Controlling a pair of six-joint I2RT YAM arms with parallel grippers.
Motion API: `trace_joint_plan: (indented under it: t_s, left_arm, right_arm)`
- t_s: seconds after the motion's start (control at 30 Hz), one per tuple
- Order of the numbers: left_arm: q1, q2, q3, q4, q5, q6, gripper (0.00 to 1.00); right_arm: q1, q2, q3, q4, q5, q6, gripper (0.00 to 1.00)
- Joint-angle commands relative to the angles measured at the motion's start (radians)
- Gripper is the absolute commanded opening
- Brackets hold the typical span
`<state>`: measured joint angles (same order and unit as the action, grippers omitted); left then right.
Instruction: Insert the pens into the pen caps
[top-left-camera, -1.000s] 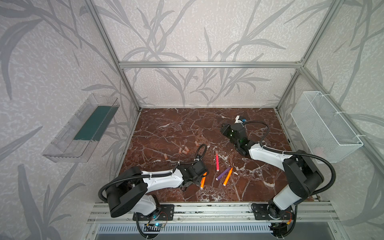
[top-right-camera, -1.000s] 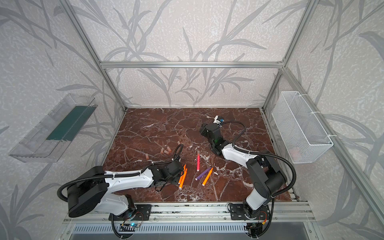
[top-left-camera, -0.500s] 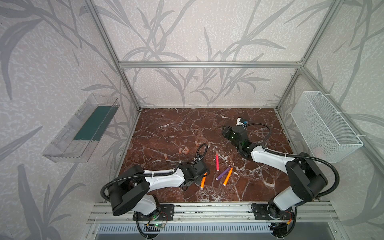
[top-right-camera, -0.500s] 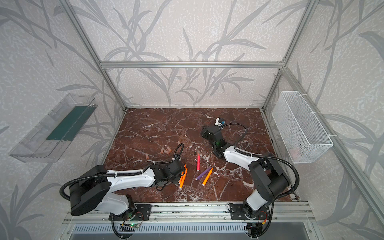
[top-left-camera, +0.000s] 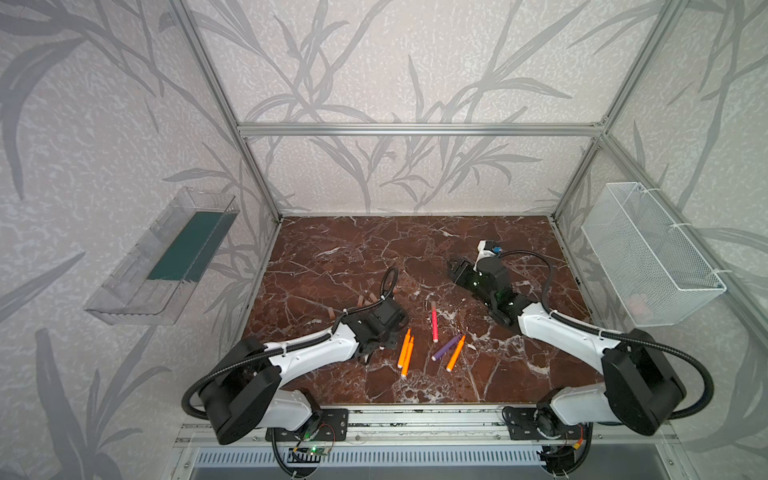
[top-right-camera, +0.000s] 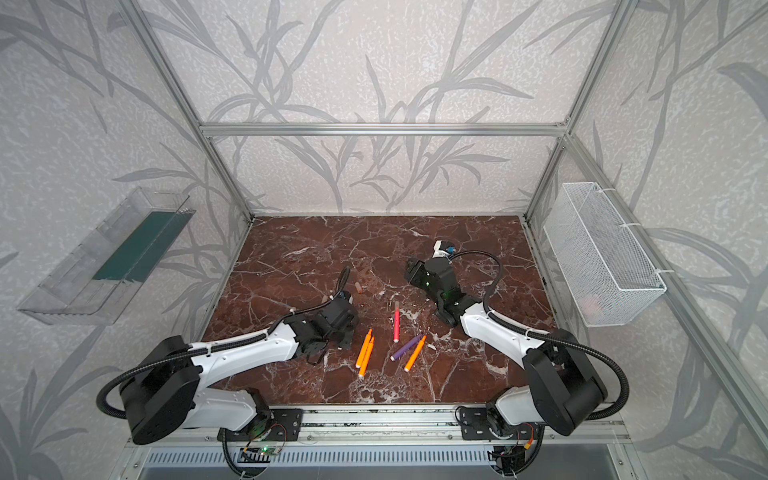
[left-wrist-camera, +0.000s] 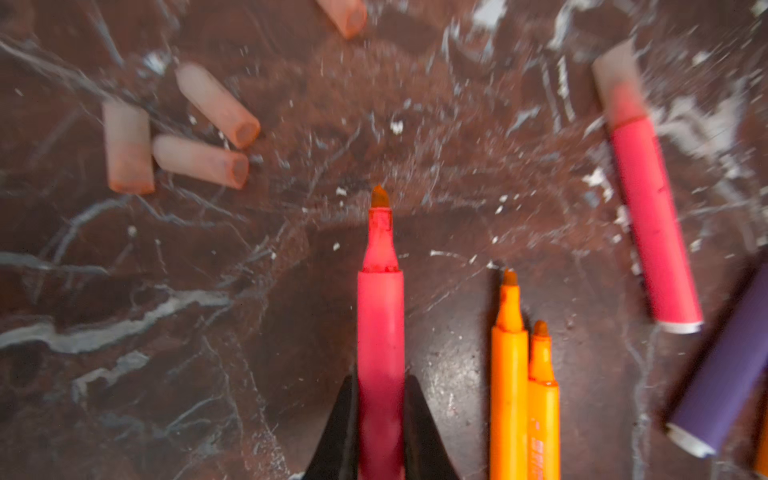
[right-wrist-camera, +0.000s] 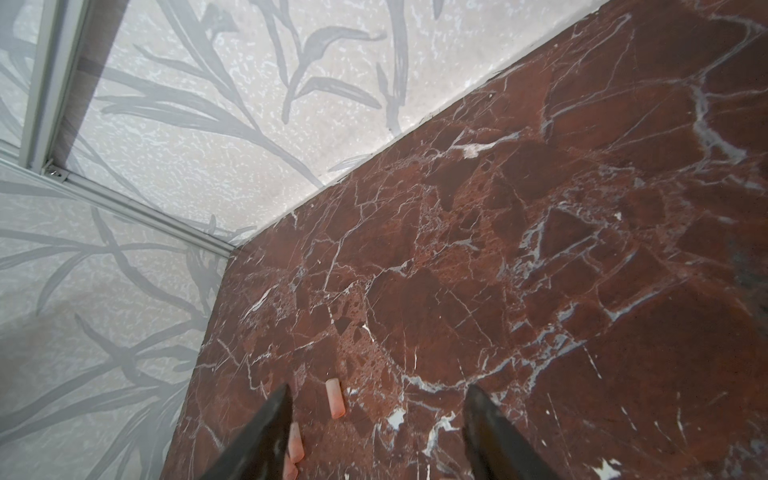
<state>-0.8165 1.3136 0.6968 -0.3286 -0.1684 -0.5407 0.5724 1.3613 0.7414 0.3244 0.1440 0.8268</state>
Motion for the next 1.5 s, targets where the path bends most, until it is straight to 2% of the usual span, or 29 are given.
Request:
trace_joint_plan:
  t_s: [0.0, 0.13, 0.4, 0.5, 0.77, 0.87, 0.93, 1.1, 1.2, 1.27, 1.33, 1.47]
  left_arm:
    - [0.002, -0.091, 0.013, 0.082, 0.039, 0.063, 0.05]
    - [0.009, -0.160, -0.017, 0.186, 0.097, 0.095, 0.04]
    - [0.007, -0.174, -0.037, 0.317, 0.285, 0.141, 0.01]
    - [0.007, -0.172, -0.044, 0.354, 0.343, 0.139, 0.00]
    - [0.002, -0.204, -0.062, 0.386, 0.383, 0.135, 0.00]
    - [0.001, -0.204, -0.063, 0.390, 0.388, 0.137, 0.01]
    - [0.000, -0.197, -0.060, 0.389, 0.391, 0.142, 0.01]
    - [0.000, -0.173, -0.051, 0.394, 0.403, 0.148, 0.01]
    - [0.000, -0.160, -0.046, 0.402, 0.402, 0.151, 0.02]
    - [0.000, -0.148, -0.042, 0.402, 0.404, 0.152, 0.07]
    - [0.000, -0.138, -0.042, 0.408, 0.404, 0.153, 0.13]
    - [0.001, -0.129, -0.053, 0.434, 0.411, 0.154, 0.27]
  right_arm:
    - [0.027, -0.077, -0.049, -0.040, -0.076, -0.034, 0.69]
    - [0.099, -0.163, -0.137, 0.015, -0.101, -0.017, 0.76]
    - [0.271, -0.238, -0.246, 0.210, -0.092, 0.037, 0.76]
    - [0.312, -0.212, -0.246, 0.267, -0.087, 0.055, 0.76]
    - [0.336, -0.046, -0.207, 0.342, -0.062, 0.148, 0.68]
    - [0.337, -0.010, -0.187, 0.343, -0.067, 0.162, 0.60]
    - [0.337, 0.007, -0.181, 0.352, -0.064, 0.166, 0.48]
    - [0.336, 0.019, -0.153, 0.296, -0.048, 0.167, 0.40]
    - [0.337, 0.024, -0.150, 0.302, -0.052, 0.168, 0.29]
    - [0.337, 0.023, -0.145, 0.293, -0.049, 0.169, 0.17]
    - [0.337, 0.022, -0.140, 0.285, -0.045, 0.174, 0.09]
    - [0.337, 0.024, -0.159, 0.320, -0.036, 0.204, 0.02]
